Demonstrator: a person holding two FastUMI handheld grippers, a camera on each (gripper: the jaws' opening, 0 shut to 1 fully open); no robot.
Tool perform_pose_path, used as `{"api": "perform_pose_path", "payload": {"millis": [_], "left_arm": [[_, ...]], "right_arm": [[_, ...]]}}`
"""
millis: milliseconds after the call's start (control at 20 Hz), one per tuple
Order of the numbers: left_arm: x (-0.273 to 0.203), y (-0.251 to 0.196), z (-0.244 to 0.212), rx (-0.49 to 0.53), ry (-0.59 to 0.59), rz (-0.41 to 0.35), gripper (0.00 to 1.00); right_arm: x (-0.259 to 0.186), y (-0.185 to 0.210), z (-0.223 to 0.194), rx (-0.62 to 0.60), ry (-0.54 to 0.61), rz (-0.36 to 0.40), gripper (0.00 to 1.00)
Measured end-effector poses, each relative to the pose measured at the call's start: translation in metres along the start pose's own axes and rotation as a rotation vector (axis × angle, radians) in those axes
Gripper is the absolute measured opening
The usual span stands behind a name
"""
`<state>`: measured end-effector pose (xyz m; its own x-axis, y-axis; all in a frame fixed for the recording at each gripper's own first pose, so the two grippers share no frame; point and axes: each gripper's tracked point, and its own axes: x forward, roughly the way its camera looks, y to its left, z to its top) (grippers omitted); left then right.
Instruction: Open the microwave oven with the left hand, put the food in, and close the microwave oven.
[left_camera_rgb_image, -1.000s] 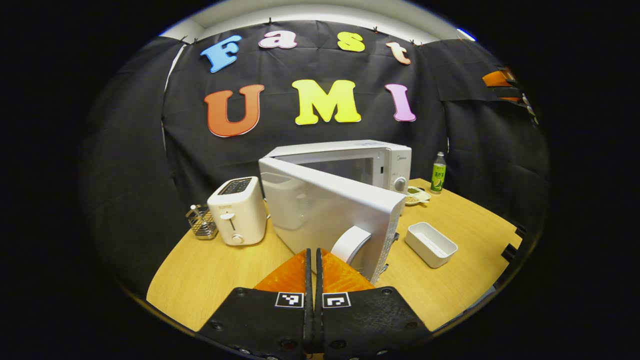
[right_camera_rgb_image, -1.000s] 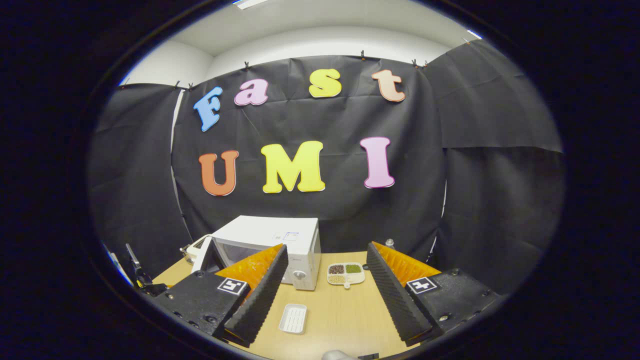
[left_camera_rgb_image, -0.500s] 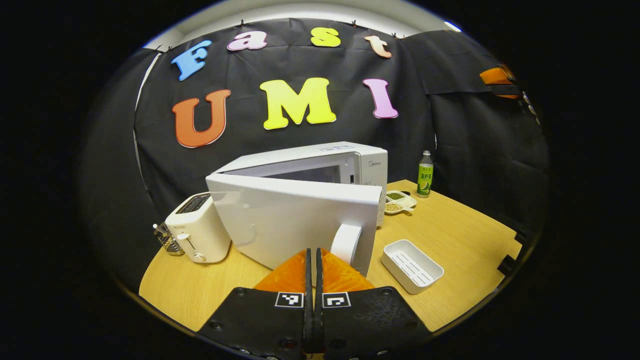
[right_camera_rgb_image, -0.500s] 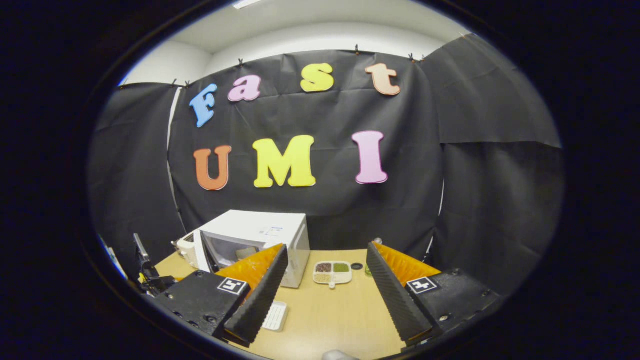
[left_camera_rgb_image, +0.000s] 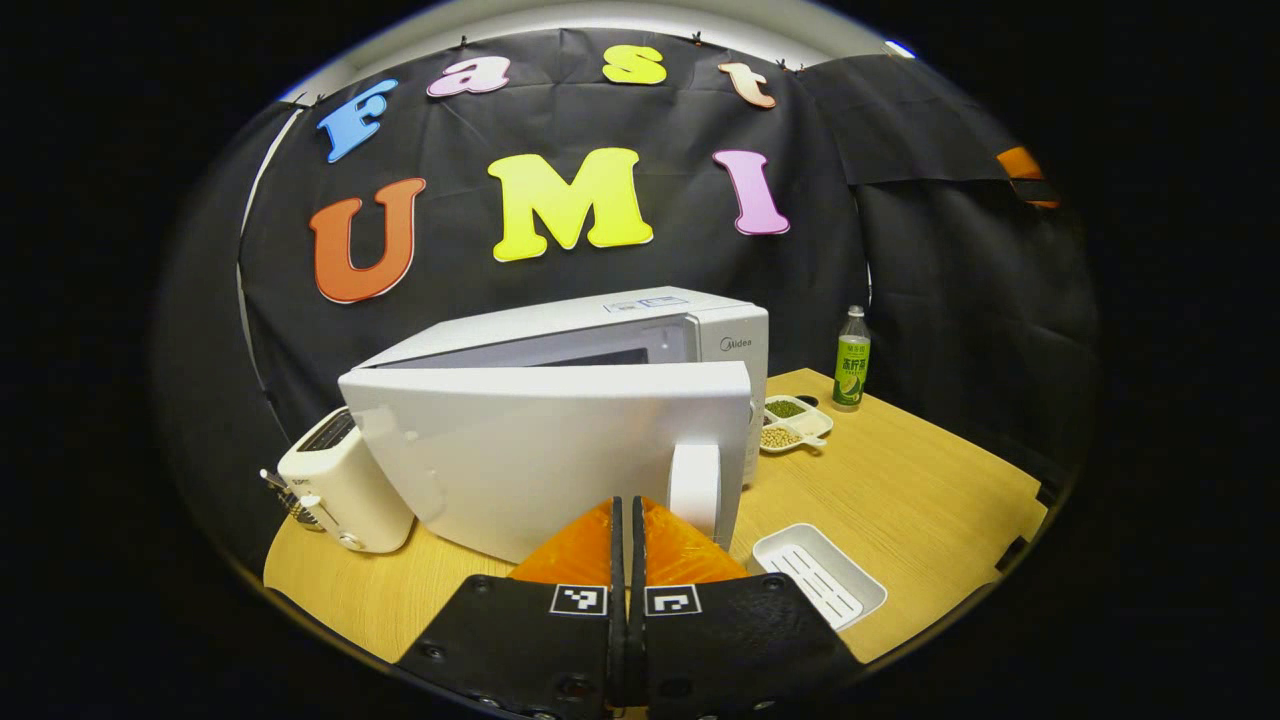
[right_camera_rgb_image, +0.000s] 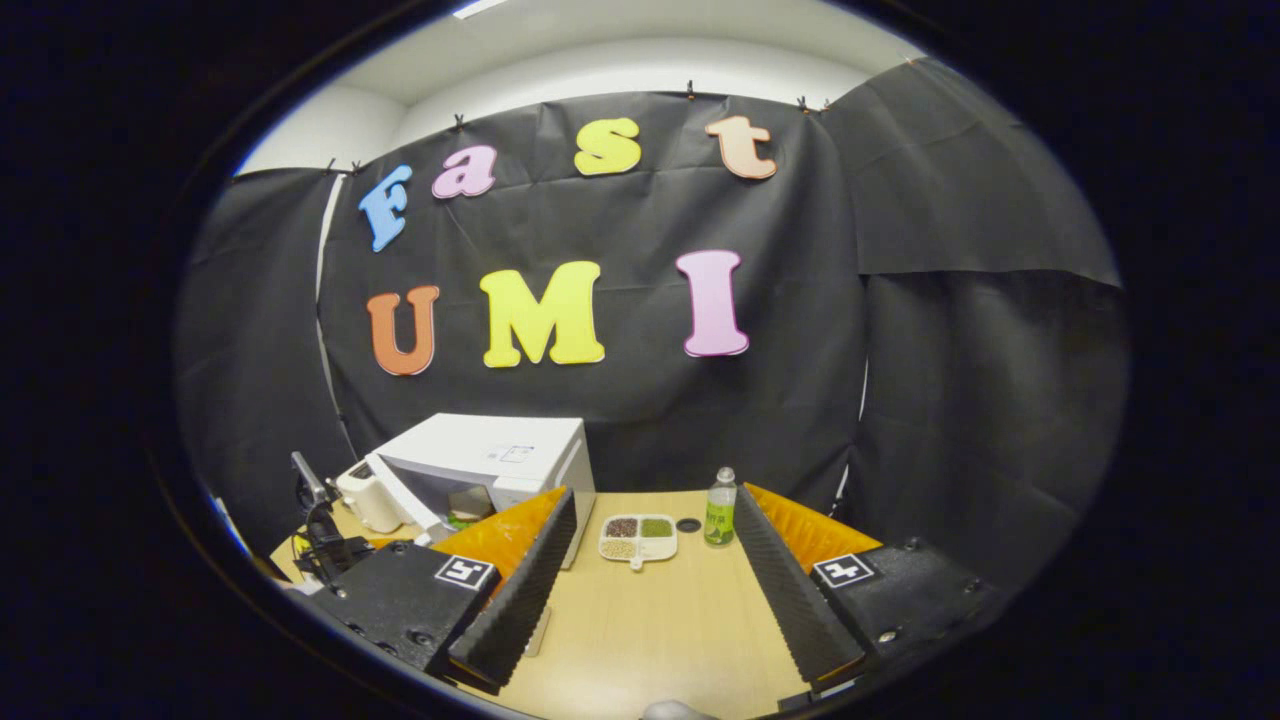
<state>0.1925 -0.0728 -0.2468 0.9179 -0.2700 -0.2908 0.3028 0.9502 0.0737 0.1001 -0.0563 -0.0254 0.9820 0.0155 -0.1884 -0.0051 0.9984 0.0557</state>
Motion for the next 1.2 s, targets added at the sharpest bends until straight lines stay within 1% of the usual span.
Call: {"api": "perform_pose_path", "payload": {"millis": [250, 500, 800, 850, 900, 1000, 1200], "left_arm": [[0.035, -0.005, 0.006, -0.013, 0.004, -0.001, 0.0], [0.066, -0.003, 0.012, -0.025, 0.011, 0.013, 0.0], [0.1, -0.003, 0.023, -0.02, 0.001, 0.024, 0.0], [0.105, -0.003, 0.026, -0.028, -0.003, 0.026, 0.0], [0.109, -0.004, 0.028, -0.037, -0.001, 0.029, 0.0], [0.114, -0.002, 0.028, -0.046, 0.012, 0.047, 0.0], [0.117, -0.003, 0.029, -0.05, 0.009, 0.042, 0.0]], "right_arm": [[0.008, -0.01, -0.006, 0.025, 0.012, -0.021, 1.0], [0.013, -0.018, -0.01, 0.028, 0.029, -0.041, 1.0], [0.022, -0.02, -0.014, 0.046, 0.038, -0.042, 1.0], [0.022, -0.02, -0.014, 0.046, 0.037, -0.042, 0.92], [0.022, -0.02, -0.015, 0.044, 0.036, -0.043, 1.0], [0.022, -0.022, -0.014, 0.043, 0.033, -0.043, 1.0], [0.02, -0.022, -0.016, 0.049, 0.027, -0.043, 1.0]]}}
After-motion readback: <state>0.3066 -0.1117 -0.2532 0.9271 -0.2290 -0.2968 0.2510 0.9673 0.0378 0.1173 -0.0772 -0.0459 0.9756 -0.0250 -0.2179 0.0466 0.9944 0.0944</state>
